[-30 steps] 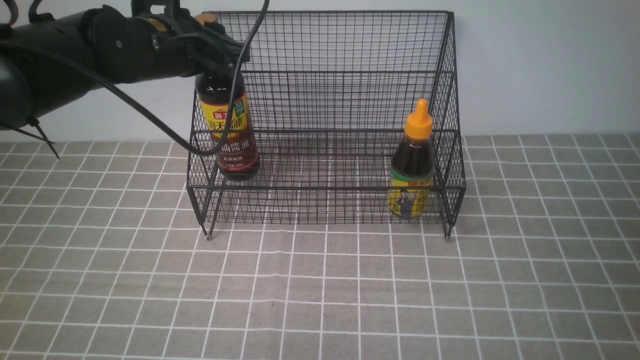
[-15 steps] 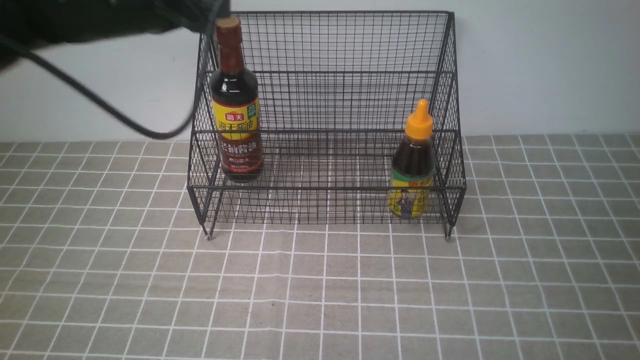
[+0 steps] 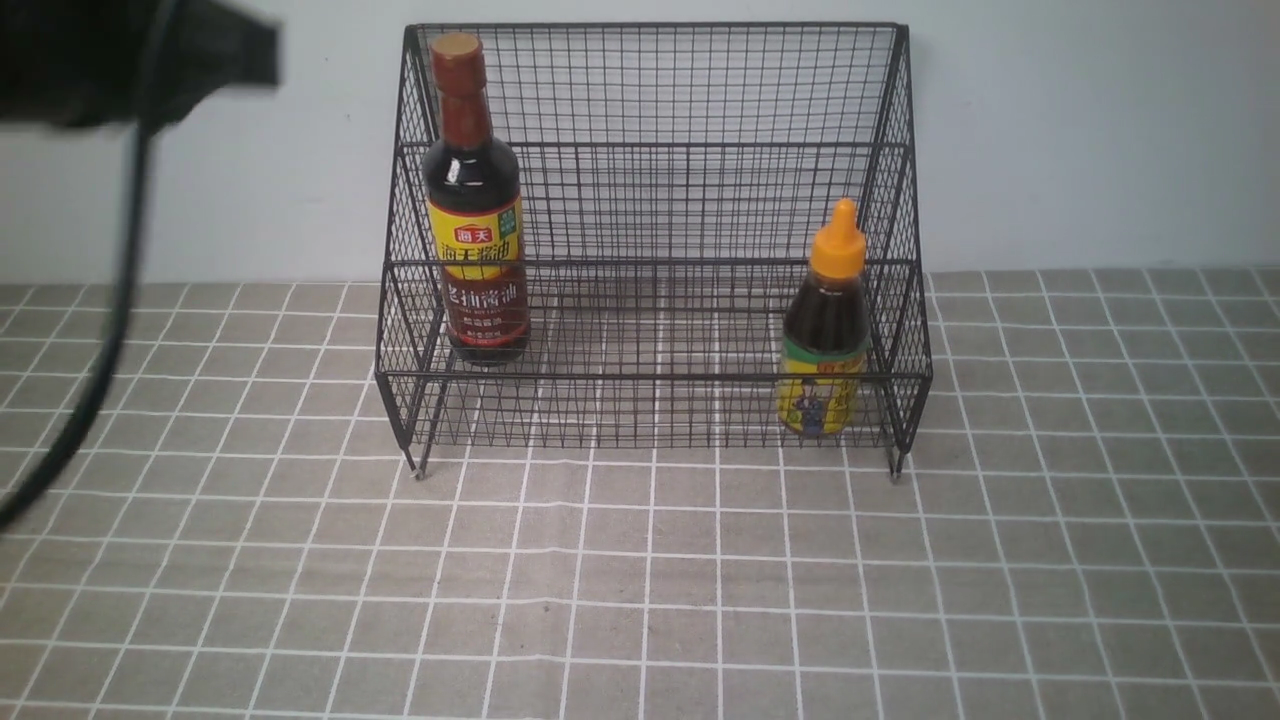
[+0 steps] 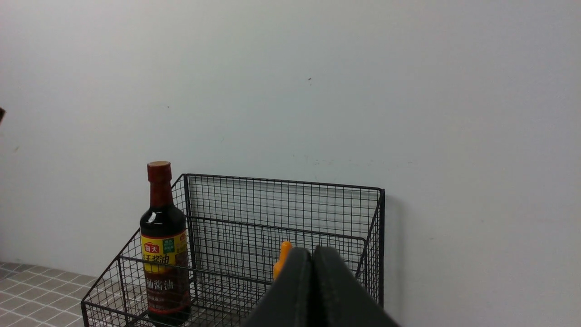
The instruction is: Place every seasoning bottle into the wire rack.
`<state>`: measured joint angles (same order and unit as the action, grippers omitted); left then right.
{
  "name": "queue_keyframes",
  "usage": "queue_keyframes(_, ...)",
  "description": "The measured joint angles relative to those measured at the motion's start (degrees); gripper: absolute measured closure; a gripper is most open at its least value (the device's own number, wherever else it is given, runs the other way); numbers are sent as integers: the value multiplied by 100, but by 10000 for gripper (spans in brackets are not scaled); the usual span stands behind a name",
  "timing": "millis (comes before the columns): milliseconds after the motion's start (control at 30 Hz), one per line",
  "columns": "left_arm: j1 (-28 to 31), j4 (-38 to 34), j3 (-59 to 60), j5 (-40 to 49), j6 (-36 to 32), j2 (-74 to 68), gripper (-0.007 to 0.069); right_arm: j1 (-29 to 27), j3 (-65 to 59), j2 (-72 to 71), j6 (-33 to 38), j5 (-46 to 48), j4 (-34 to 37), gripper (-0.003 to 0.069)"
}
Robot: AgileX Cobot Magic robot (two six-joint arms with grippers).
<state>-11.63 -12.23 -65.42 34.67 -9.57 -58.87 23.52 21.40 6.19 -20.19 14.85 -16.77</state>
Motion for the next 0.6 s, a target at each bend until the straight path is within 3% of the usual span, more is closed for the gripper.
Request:
queue_keyframes(267, 0, -106, 2445, -558, 50, 2303, 631, 0, 0, 0, 0, 0, 0, 673)
queue_keyframes(600, 0, -140, 3606, -445, 50, 3947, 631, 0, 0, 0, -1, 0, 0, 673)
